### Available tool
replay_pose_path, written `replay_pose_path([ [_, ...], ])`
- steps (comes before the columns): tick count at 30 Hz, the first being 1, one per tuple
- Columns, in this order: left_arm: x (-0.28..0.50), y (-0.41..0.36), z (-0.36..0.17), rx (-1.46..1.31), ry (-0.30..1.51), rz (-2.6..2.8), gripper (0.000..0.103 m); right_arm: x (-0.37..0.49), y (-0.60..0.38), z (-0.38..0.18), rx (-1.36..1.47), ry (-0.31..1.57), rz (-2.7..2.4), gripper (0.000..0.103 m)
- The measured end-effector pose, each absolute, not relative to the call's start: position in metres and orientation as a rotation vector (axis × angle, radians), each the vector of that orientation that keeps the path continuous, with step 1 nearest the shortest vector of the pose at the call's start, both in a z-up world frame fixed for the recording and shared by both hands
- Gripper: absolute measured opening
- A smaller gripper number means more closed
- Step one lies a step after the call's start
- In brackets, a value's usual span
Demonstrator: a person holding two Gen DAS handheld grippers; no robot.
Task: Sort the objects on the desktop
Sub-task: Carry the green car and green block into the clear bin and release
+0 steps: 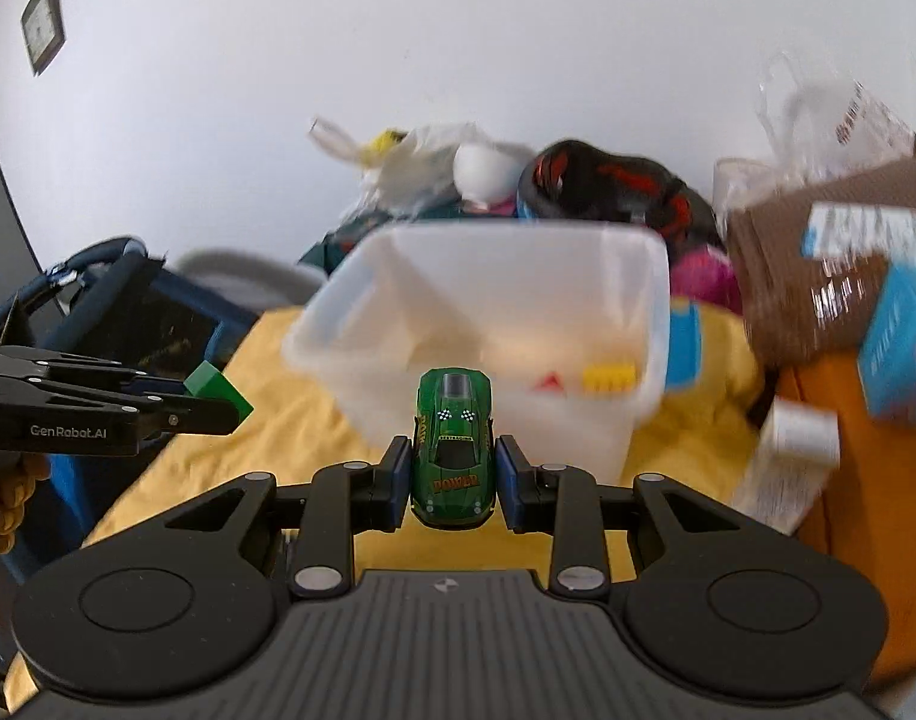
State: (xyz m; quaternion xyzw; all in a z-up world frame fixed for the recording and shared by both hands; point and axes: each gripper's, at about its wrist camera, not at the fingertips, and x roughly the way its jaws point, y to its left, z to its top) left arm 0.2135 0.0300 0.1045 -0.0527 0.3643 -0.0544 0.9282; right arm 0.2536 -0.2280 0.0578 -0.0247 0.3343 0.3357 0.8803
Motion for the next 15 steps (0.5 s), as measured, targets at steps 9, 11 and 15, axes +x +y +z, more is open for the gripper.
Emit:
replay_pose_path([
  [9,0.288,0.044,0.125,-0.122,0.820,-0.108,0.033,0.325,-0.203,0.094,-0.146,0.728,0.663,0.033],
  [11,0.299,0.046,0.124,-0.125,0.842,-0.103,0.033,0.337,-0.198,0.093,-0.160,0.759,0.650,0.033],
  [15,0.312,0.042,0.118,-0.111,0.883,-0.110,0.033,0.357,-0.191,0.088,-0.167,0.812,0.631,0.033],
])
